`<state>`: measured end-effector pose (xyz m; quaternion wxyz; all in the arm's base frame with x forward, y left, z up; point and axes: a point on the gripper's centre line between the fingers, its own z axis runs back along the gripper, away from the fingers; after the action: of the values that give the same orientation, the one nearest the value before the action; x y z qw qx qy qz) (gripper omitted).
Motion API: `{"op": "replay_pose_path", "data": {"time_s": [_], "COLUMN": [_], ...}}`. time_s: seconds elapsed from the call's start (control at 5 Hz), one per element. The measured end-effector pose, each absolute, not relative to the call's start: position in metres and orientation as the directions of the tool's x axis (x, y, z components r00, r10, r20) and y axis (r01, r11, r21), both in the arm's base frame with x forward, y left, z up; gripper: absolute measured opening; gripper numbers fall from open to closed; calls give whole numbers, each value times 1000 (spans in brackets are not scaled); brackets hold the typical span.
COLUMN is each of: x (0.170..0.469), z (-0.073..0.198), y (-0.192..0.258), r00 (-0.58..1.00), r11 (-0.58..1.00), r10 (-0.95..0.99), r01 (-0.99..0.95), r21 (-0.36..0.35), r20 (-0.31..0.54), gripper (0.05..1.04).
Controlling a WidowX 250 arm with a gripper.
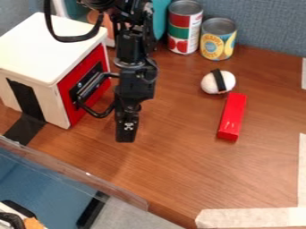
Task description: Close the drawer
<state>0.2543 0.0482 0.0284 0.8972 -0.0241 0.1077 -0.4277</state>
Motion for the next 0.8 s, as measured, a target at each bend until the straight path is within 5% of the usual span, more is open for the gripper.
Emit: {"op": "replay_pose_path", "data": {"time_s": [0.4, 0.8], "x": [251, 265], "z": [23, 19], "y": [46, -10], "r00": [652, 565], "r11": [684, 593], "r10": [-727, -801], "r01": [716, 795], "r21": [-140, -130], "r20": [-218, -199], "gripper": [1001, 1001]}}
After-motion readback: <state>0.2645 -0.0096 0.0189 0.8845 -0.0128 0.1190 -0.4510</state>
